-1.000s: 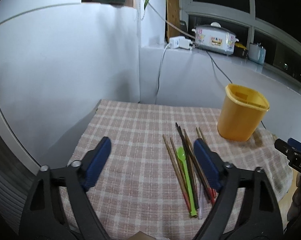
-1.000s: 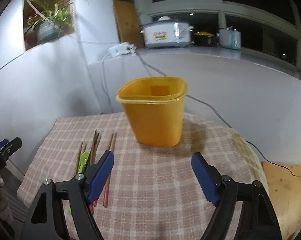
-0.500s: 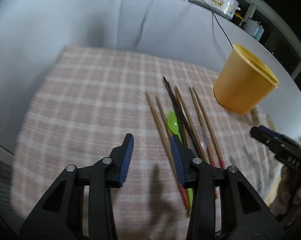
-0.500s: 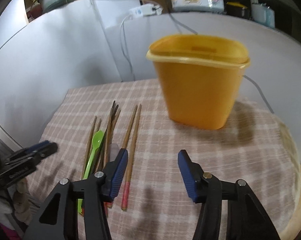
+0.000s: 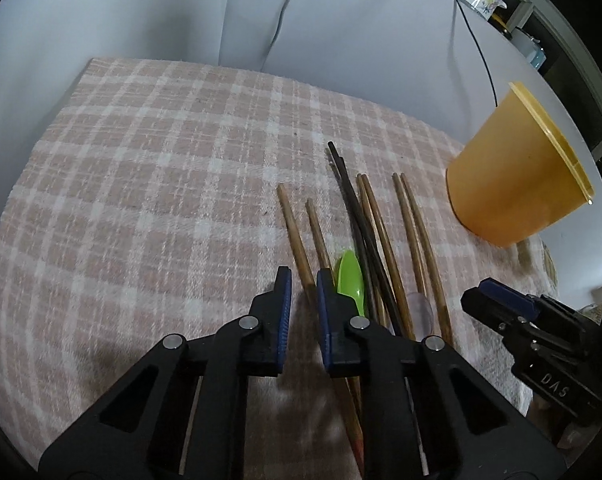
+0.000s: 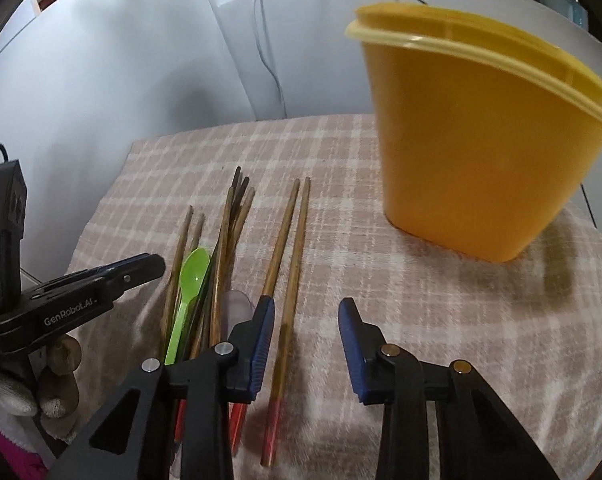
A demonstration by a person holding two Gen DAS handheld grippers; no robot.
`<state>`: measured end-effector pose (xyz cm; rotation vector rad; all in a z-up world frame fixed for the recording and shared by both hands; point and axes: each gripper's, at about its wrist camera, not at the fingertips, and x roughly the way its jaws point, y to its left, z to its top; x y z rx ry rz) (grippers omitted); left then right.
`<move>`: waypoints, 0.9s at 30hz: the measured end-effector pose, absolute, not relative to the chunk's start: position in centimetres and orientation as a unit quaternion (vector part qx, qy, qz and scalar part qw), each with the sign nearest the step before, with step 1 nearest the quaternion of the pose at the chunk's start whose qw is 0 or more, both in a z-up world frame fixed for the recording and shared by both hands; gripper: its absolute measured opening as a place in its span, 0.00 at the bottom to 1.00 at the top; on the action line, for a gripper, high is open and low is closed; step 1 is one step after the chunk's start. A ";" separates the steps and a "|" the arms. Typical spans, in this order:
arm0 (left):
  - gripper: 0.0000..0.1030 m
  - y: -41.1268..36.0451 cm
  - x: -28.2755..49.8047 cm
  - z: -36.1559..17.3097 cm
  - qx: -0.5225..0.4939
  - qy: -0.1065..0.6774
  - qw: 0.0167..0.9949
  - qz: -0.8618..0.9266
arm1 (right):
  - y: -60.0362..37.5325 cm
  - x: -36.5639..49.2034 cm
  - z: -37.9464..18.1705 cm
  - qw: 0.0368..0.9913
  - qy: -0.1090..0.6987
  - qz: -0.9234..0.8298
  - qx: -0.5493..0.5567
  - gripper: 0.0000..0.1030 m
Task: Organize utensils
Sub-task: 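Lower the left tool onto a chopstick while the right tool lowers onto another, then close the left tool on its chopstick while the right tool closes on one and lifts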
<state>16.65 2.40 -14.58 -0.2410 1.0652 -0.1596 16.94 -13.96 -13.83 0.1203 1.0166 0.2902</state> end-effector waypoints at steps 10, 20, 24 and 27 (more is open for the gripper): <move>0.06 1.9 17.8 -15.7 -0.098 0.509 0.853 -0.068 | -13.8 18.7 -15.0 0.857 0.496 0.128 0.060 0.27; 0.03 2.3 18.4 -16.1 -0.101 0.500 0.857 -0.073 | -12.1 20.1 -15.2 0.855 0.502 0.121 0.037 0.26; 0.06 2.5 18.4 -16.1 -0.102 0.502 0.856 -0.070 | -11.1 21.1 -15.6 0.853 0.509 0.113 0.024 0.24; 0.10 2.6 18.8 -16.4 -0.117 0.510 0.850 -0.068 | -10.3 21.8 -15.7 0.853 0.512 0.103 0.011 0.23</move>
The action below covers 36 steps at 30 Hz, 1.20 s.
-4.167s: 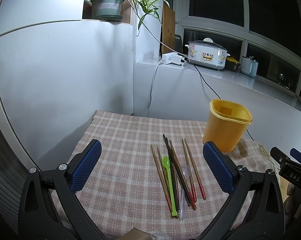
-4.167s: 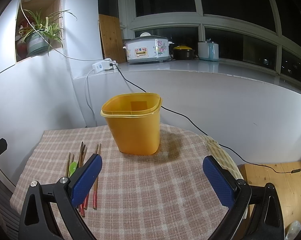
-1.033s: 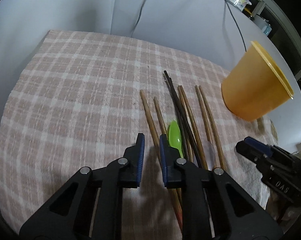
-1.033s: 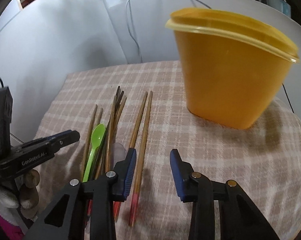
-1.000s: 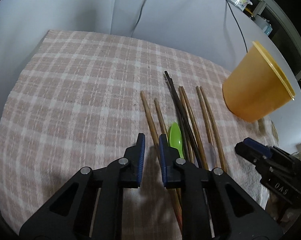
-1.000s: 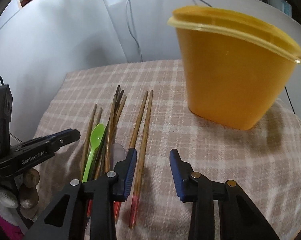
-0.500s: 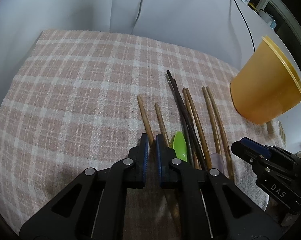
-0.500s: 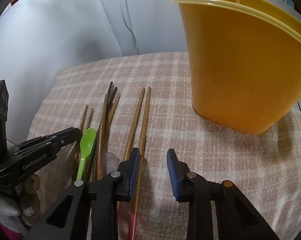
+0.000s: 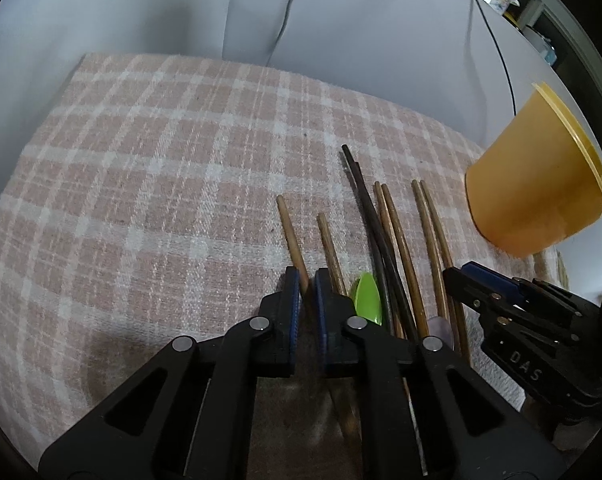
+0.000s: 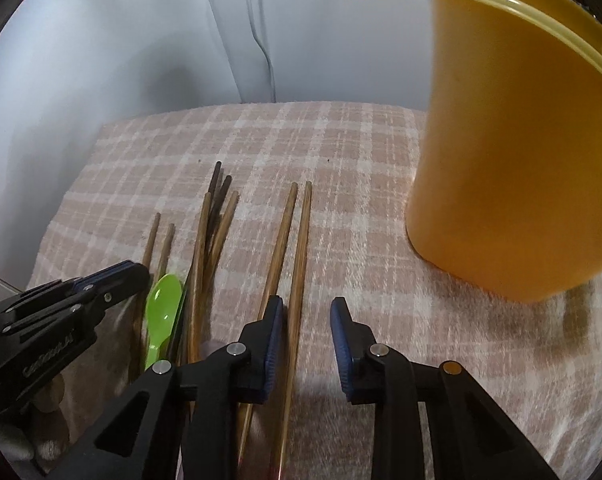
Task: Organize utensils
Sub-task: 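Close the left tool on its chopstick while the right tool closes on one and lifts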
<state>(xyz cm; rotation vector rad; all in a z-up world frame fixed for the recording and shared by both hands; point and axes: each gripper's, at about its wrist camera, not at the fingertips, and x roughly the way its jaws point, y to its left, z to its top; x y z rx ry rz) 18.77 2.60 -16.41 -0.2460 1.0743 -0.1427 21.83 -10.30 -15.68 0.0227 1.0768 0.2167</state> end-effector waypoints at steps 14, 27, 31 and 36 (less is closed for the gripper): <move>0.04 6.0 18.2 -15.7 -0.149 0.494 0.853 -0.075 | -10.0 22.5 -14.8 0.861 0.489 0.132 0.043 0.04; 0.03 7.4 15.5 -9.8 -0.153 0.437 0.881 -0.101 | -11.1 18.6 -9.4 0.880 0.435 0.179 0.055 0.04; 0.03 6.9 14.5 -6.9 -0.143 0.406 0.895 -0.115 | -12.3 16.9 -7.6 0.887 0.419 0.187 0.055 0.04; 0.03 6.2 13.4 -3.2 -0.144 0.366 0.909 -0.135 | -14.3 15.0 -5.7 0.899 0.390 0.185 0.070 0.04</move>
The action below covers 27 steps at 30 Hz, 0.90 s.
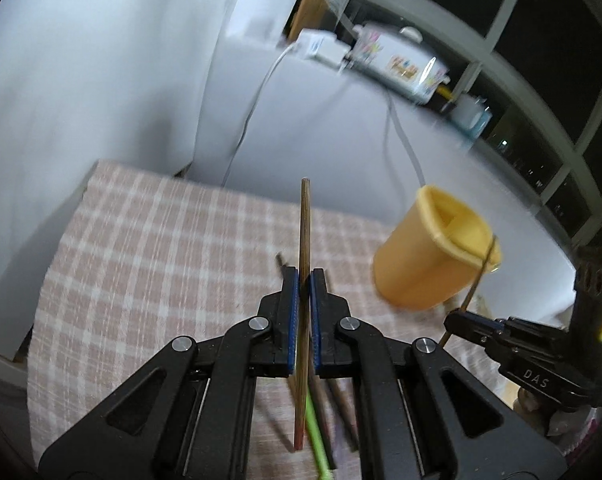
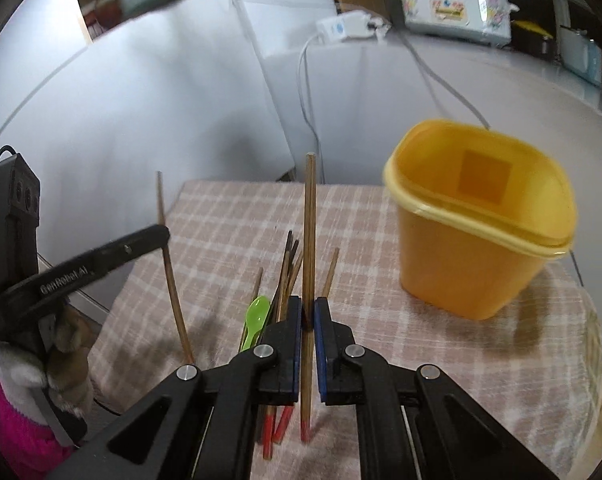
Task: Organize utensils
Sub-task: 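Close the left tool on its chopstick while the right tool closes on one and lifts, then carry both chopsticks over the yellow bin and open both tools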
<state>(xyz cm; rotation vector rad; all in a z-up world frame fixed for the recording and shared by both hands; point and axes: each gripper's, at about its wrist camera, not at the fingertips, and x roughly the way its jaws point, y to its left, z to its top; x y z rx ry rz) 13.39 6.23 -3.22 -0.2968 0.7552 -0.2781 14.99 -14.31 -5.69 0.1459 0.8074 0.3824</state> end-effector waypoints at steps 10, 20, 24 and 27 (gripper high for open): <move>0.03 4.1 12.9 1.5 -0.151 0.318 0.920 -0.174 | -18.5 10.8 -1.2 0.931 0.330 0.150 0.048 0.04; 0.03 0.0 14.6 3.2 -0.120 0.310 0.924 -0.191 | -21.9 9.1 1.1 0.945 0.296 0.126 0.059 0.04; 0.03 -1.9 15.1 5.1 -0.112 0.293 0.928 -0.201 | -24.2 8.3 2.4 0.949 0.279 0.121 0.078 0.04; 0.03 -3.3 15.4 6.6 -0.110 0.282 0.929 -0.212 | -25.8 7.7 3.8 0.954 0.263 0.117 0.081 0.04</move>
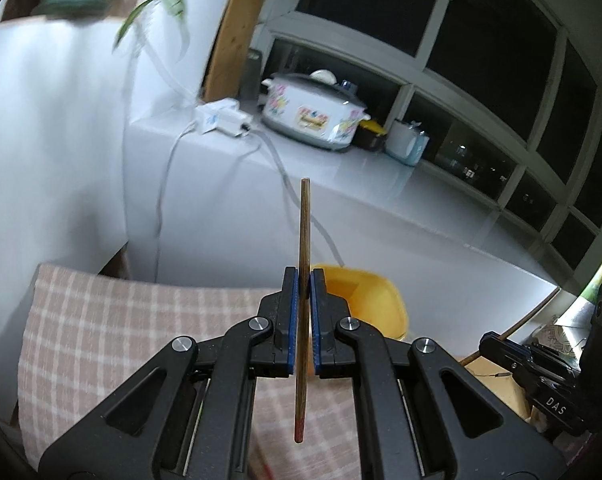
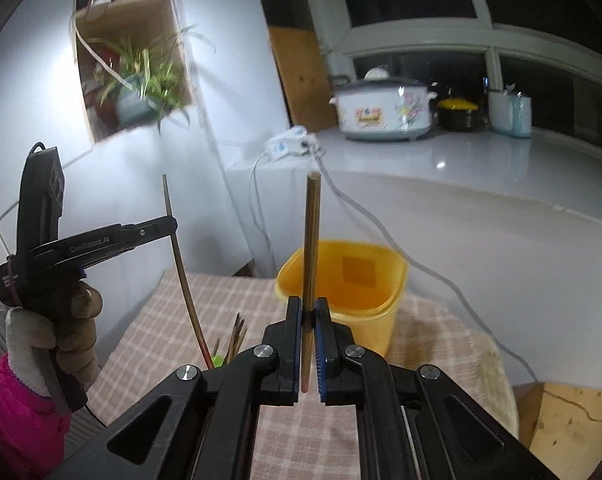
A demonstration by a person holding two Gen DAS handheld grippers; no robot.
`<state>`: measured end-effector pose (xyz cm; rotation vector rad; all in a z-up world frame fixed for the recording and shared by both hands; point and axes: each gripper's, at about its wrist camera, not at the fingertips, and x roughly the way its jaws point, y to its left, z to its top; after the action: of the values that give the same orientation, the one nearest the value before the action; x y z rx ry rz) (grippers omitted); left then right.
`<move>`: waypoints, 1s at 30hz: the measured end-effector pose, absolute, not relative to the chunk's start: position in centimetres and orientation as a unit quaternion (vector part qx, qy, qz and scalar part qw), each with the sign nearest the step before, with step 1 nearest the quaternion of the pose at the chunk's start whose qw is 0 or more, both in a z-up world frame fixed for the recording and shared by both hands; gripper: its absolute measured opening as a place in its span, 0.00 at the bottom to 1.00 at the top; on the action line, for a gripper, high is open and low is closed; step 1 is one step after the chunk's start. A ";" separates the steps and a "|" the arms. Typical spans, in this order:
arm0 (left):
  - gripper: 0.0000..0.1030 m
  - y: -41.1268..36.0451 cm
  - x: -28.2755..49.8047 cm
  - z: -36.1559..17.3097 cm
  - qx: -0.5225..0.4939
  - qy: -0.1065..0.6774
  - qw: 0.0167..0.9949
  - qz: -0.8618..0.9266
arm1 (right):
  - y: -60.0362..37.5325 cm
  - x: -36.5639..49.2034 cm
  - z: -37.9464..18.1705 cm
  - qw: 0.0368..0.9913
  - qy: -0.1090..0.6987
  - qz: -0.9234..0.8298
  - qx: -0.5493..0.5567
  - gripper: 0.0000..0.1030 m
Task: Organize utensils
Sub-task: 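Carry both chopsticks over the yellow bin and open both tools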
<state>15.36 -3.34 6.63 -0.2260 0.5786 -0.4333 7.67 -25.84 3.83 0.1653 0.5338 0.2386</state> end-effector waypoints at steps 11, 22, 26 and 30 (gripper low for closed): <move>0.03 -9.1 16.1 13.3 -0.085 0.242 0.933 -0.251 | -30.2 7.1 8.9 0.966 0.207 0.117 0.101 0.04; 0.03 -10.3 20.2 12.3 -0.094 0.252 0.936 -0.229 | -30.9 12.8 8.9 0.961 0.226 0.118 0.111 0.04; 0.03 -9.4 22.2 11.2 -0.122 0.251 0.938 -0.207 | -29.8 15.3 7.7 0.960 0.241 0.106 0.098 0.04; 0.03 -8.3 23.5 9.8 -0.149 0.250 0.938 -0.190 | -29.6 17.0 5.8 0.951 0.261 0.113 0.118 0.04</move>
<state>23.48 -8.30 9.78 -0.3047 0.5099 -0.3883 16.96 -29.63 5.83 0.2392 0.5315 0.2290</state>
